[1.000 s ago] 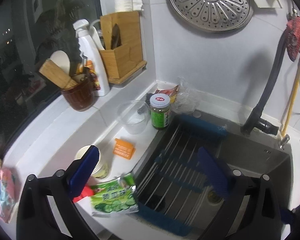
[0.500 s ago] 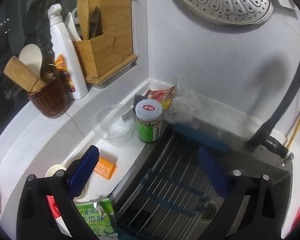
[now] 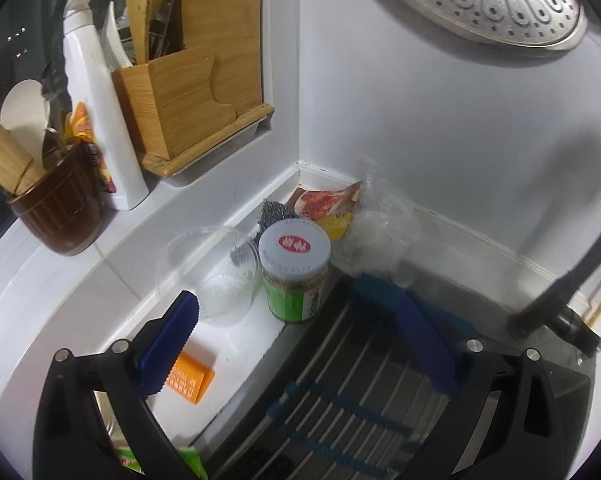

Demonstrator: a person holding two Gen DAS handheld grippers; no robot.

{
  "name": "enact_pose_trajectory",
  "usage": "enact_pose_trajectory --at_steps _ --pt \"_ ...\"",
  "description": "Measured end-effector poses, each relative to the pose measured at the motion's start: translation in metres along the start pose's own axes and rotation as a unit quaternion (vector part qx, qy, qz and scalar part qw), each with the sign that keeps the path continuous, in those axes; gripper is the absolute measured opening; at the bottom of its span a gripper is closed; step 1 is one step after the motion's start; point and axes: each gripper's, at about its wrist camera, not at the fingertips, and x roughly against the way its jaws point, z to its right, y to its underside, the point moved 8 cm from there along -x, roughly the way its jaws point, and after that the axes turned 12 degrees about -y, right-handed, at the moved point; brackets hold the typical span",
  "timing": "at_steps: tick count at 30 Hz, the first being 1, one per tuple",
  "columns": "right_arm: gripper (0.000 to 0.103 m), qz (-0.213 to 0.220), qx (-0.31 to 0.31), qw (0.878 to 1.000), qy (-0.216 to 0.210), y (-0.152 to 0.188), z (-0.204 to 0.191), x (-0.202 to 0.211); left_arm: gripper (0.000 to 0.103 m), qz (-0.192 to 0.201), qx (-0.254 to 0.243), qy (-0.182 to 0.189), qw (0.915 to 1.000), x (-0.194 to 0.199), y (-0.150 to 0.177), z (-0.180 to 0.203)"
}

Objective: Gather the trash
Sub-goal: 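Move the left tool toward the green jar with white lid by the sink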

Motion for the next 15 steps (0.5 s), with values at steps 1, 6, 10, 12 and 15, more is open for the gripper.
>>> enact_pose_trajectory --at_steps 1,6,10,12,15 --pt "0.072 -0.002 -0.002 1.0 0.0 0.001 0.001 -0.001 0.097 0.0 -0.002 -0.003 1.0 -0.006 -0.002 0.003" --pt "0.072 -0.012 -0.005 1.0 0.003 0.004 0.006 -0.008 0.097 -0.004 -0.013 -0.014 0.9998 -0.032 -0.007 0.011" --pt "0.072 -0.019 -0.009 1.0 0.006 0.007 0.011 -0.012 0.097 -0.005 -0.019 -0.015 0.9997 -0.046 -0.007 0.015" --pt "0.072 -0.023 -0.011 1.0 0.007 0.01 0.013 -0.014 0.097 -0.005 -0.02 -0.013 0.9997 -0.051 -0.008 0.016" --pt "0.072 -0.028 -0.013 0.999 0.008 0.012 0.015 -0.016 0.097 -0.008 -0.023 -0.012 0.9996 -0.06 -0.007 0.019"
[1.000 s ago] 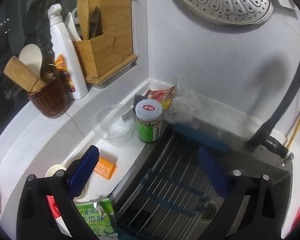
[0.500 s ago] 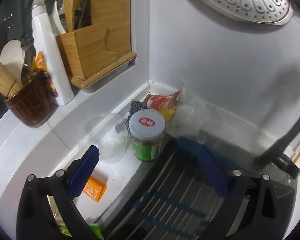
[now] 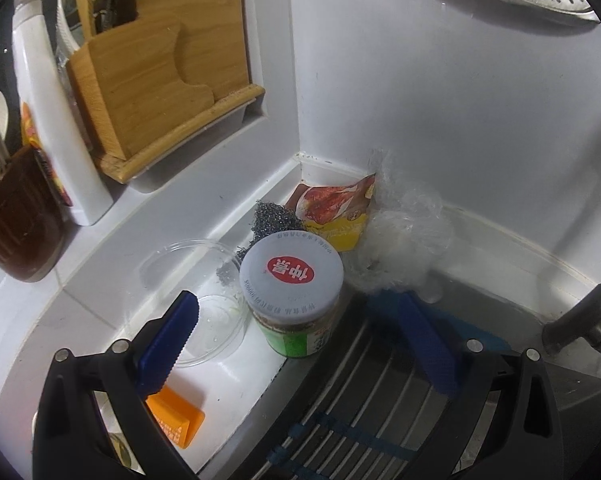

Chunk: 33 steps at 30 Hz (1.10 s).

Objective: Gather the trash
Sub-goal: 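Move the left tool toward the green jar with white lid by the sink, then close the left gripper around the green jar's body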

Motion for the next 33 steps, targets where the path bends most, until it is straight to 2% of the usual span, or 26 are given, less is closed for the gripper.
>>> enact_pose_trajectory --at_steps 12,15,18,19,23,25,28,33 --pt "0.072 -0.01 -0.006 1.0 0.002 0.007 0.004 -0.006 0.097 -0.017 -0.007 0.006 0.9998 -0.036 0.009 0.008" --pt "0.072 -0.014 -0.01 1.0 0.004 0.008 0.006 -0.008 0.097 -0.013 -0.01 -0.006 0.9998 -0.041 0.008 0.009" --pt "0.072 -0.016 -0.012 1.0 0.005 0.009 0.007 -0.01 0.074 -0.015 -0.027 -0.018 0.9994 -0.047 0.008 0.015" --pt "0.072 -0.017 -0.012 1.0 0.005 0.009 0.007 -0.01 0.072 -0.01 -0.032 -0.024 0.9992 -0.047 0.007 0.015" --pt "0.072 -0.017 -0.013 1.0 0.005 0.009 0.006 -0.011 0.067 -0.007 -0.034 -0.007 0.9994 -0.054 0.002 0.018" --pt "0.072 -0.018 -0.013 1.0 0.007 0.009 0.007 -0.011 0.066 -0.018 -0.035 0.002 0.9992 -0.061 0.004 0.02" --pt "0.072 -0.02 -0.017 1.0 0.006 0.009 0.009 -0.012 0.067 -0.032 -0.041 -0.006 0.9986 -0.073 0.013 0.023" --pt "0.072 -0.025 -0.025 0.999 0.008 0.012 0.015 -0.015 0.063 -0.016 -0.038 -0.009 0.9991 -0.074 0.019 0.026"
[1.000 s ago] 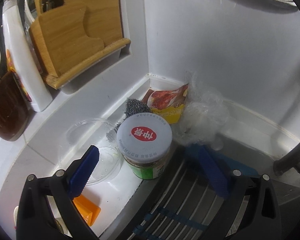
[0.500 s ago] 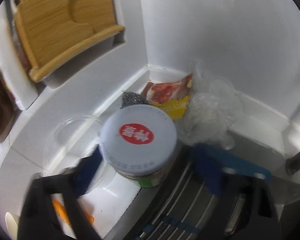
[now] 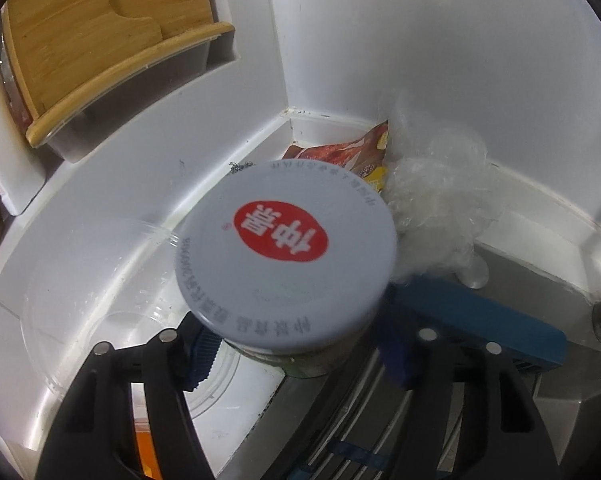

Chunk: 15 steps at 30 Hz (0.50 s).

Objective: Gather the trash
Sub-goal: 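Close the left gripper around the green jar's body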

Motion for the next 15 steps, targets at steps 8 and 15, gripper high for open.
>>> enact_pose_trajectory --at_steps 8,15 --pt "0.072 -0.002 -0.003 1.0 0.001 0.003 0.002 -0.001 0.062 0.008 0.01 0.007 0.9999 -0.001 0.0 -0.001" --pt "0.072 -0.003 -0.004 1.0 -0.001 0.005 0.002 -0.002 0.061 0.012 0.022 -0.003 0.9997 0.005 0.003 -0.012"
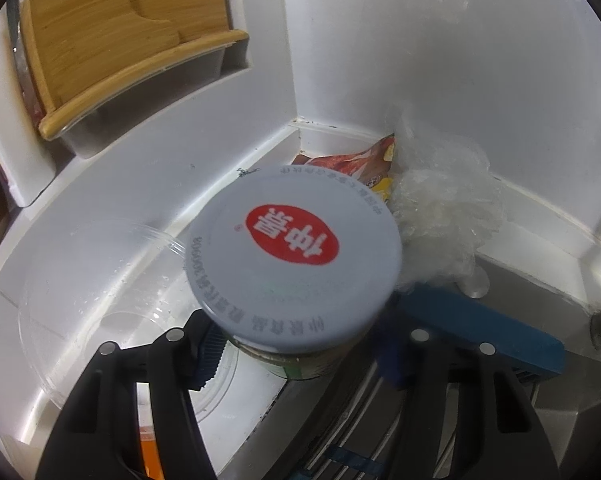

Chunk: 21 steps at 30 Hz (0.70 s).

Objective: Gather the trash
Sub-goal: 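Close the left gripper around the green jar's body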

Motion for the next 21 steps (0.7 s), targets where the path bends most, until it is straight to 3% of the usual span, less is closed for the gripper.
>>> enact_pose_trajectory --at_steps 11,21 --pt "0.072 -0.002 0.003 1.0 -0.007 0.004 -0.005 -0.002 0.061 0.031 0.027 -0.006 0.9991 0.025 -0.025 -0.019" --pt "0.072 0.003 0.011 1.0 -0.009 0.002 -0.011 0.001 0.061 0.034 0.032 -0.004 0.9989 0.037 -0.023 -0.024"
